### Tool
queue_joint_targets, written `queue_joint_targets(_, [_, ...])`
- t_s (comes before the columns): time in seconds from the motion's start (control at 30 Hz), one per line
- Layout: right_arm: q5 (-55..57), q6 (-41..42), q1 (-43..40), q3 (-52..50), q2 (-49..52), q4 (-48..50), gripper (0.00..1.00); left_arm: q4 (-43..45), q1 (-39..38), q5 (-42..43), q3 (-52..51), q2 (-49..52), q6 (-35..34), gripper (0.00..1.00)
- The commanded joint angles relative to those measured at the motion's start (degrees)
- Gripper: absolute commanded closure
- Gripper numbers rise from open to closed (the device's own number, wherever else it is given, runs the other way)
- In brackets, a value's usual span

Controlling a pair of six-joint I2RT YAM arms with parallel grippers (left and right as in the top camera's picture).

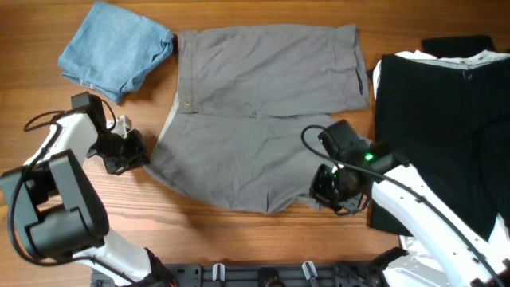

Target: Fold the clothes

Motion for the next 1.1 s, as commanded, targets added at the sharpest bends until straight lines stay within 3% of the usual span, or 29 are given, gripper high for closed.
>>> queue_joint_targets(0.0, [5.68, -1.86, 0.02, 10.8, -1.42, -3.5, 0.96, -5.25, 0.24, 1.01, 4.61, -9.64, 0.28, 0.96])
queue_joint_targets(0.2, [14.84, -1.77, -0.22, 25.86, -1.42, -11.04, 0.96, -7.67, 0.13, 0.9, 4.96, -26.82, 0.26, 0.96])
queue_joint_targets(0.27, [15.5, -1.9, -3.89, 30.16, -1.42, -12.13, 0.96, -9.18, 0.15, -1.95, 4.96, -32.33, -1.05, 0.96])
queue_joint_targets(0.4, [16.98, -5.53, -10.47, 40.28, -1.4, -8.98, 0.96, -14.38, 0.13, -2.32, 7.41, -37.62, -2.78, 0.96])
queue_joint_targets(0.47, [16.59, -5.55, -12.87, 41.55, -1.4, -4.55, 0.96, -11.61, 0.13, -2.21, 7.85, -38.42, -5.07, 0.96])
queue_joint_targets(0.6, [16.72, -7.06, -13.86, 41.53, 2.58, 1.03, 0.96, -6.29, -1.99, 1.38, 7.85, -35.67, -5.99, 0.96])
queue_joint_targets(0.7, [20.61, -9.33, -14.91, 41.53, 10.88, 4.74, 0.96, -3.98, -7.89, 1.33, 7.82, -31.3, -5.97, 0.96])
queue_joint_targets(0.83, [18.21, -11.41, -20.22, 41.53, 18.93, 7.32, 0.96, 3.63, -13.75, -4.11, 7.82, -25.64, -6.01, 0.96])
queue_joint_targets(0.93, [15.08, -18.18, -23.1, 41.53, 23.98, 16.61, 0.94, 8.7, -14.05, -6.05, 7.82, -21.46, -5.99, 0.96])
queue_joint_targets(1.07, [11.89, -19.76, -23.37, 41.53, 32.41, 29.24, 0.94, 18.05, -14.34, -5.97, 7.82, -13.16, -9.03, 0.96])
